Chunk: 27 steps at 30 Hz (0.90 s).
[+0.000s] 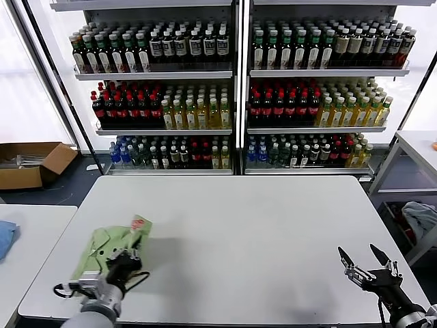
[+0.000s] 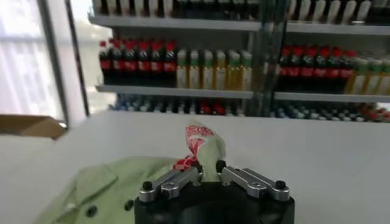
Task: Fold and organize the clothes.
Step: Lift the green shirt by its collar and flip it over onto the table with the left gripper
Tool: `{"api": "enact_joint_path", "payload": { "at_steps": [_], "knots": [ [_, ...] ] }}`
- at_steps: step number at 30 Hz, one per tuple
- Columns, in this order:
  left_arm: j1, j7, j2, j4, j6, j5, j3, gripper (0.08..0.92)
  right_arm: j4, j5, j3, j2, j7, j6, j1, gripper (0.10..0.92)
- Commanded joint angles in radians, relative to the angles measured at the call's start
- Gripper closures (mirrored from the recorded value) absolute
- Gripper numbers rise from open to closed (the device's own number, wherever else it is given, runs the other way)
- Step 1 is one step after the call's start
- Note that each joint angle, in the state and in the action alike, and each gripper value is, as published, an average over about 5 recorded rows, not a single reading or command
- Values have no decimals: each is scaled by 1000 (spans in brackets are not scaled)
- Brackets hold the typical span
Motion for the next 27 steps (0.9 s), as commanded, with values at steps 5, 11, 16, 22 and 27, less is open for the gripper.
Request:
{"api": "enact_joint_path", "payload": {
  "at_steps": [5, 11, 16, 22, 27],
  "knots": [
    [-64, -116, -90, -5, 24, -150, 286, 859, 14, -28, -66, -3, 1, -13, 5, 203],
    [-92, -108, -105, 15, -14, -183, 303, 859, 32, -58, -160, -19, 6, -33, 21, 203],
    [-134, -103, -124, 48, -38, -188, 312, 769, 45, -79, -246, -30, 14, -60, 54, 203],
    [-118, -85, -122, 4, -34, -207, 279, 595, 32, -98, -368, -35, 35, -111, 116, 203],
    [-70, -49, -81, -84, -21, -238, 137, 465, -53, -126, -615, -4, 96, -179, 271, 203]
  ]
}}
